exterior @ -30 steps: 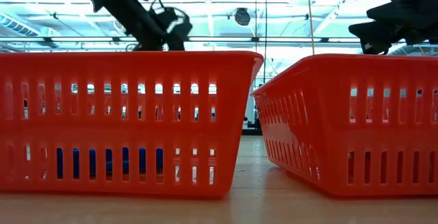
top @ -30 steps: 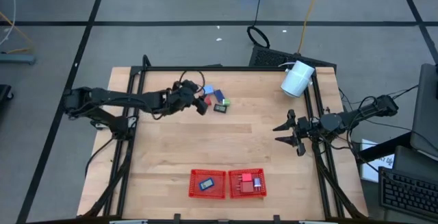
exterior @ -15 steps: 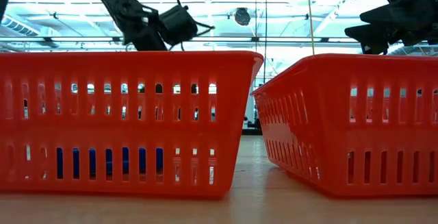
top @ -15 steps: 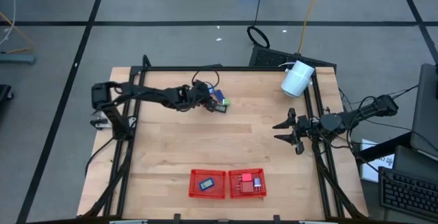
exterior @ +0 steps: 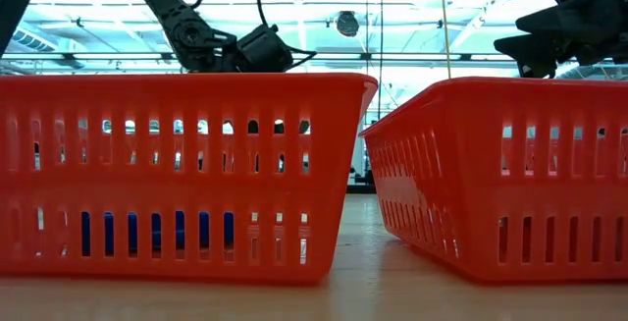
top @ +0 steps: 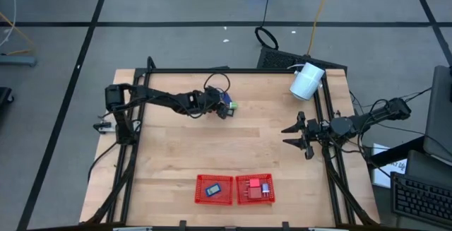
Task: Pick & Place Office items
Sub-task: Put the red charger adapter into the right red bin
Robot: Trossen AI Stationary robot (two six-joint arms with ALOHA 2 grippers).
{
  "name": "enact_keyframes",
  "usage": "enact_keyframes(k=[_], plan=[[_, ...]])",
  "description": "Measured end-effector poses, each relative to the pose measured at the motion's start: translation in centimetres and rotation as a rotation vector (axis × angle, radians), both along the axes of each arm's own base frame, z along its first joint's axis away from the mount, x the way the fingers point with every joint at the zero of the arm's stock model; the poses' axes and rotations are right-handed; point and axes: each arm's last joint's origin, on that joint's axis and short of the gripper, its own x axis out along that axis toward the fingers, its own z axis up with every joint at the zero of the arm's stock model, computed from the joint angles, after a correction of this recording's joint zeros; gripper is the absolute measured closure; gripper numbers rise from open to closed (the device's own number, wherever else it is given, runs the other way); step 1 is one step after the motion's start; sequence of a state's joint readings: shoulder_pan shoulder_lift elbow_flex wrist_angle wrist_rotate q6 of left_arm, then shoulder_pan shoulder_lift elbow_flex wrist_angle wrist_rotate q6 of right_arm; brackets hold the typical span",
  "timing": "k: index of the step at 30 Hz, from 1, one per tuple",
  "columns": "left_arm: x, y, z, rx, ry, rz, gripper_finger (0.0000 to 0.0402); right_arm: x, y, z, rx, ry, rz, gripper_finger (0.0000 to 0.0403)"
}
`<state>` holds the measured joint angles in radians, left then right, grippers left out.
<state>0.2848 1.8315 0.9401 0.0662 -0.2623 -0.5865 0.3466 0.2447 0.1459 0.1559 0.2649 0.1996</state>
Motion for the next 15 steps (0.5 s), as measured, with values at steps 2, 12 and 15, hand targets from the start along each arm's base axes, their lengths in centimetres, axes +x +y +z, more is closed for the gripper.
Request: enact_keyframes(k=[2, 12, 15], plan=[[0.0, -0.1, -0.1, -0.012, 0.001, -0.015, 0.0163, 0.0, 0.0, 0.0, 0.002, -0.001, 0.0, 0.0236], [-1.3, -2.5, 1.6, -0.169, 0.086, -0.194, 0.0163, 0.0, 0.0, 0.0, 0.001, 0.001, 0.004, 0.0236], [-2.2, -3.4, 2.6, -0.119, 0.151, -0.156, 0.0163, 0.0, 0.0, 0.0, -0.001, 0.003, 0.003, 0.0236]])
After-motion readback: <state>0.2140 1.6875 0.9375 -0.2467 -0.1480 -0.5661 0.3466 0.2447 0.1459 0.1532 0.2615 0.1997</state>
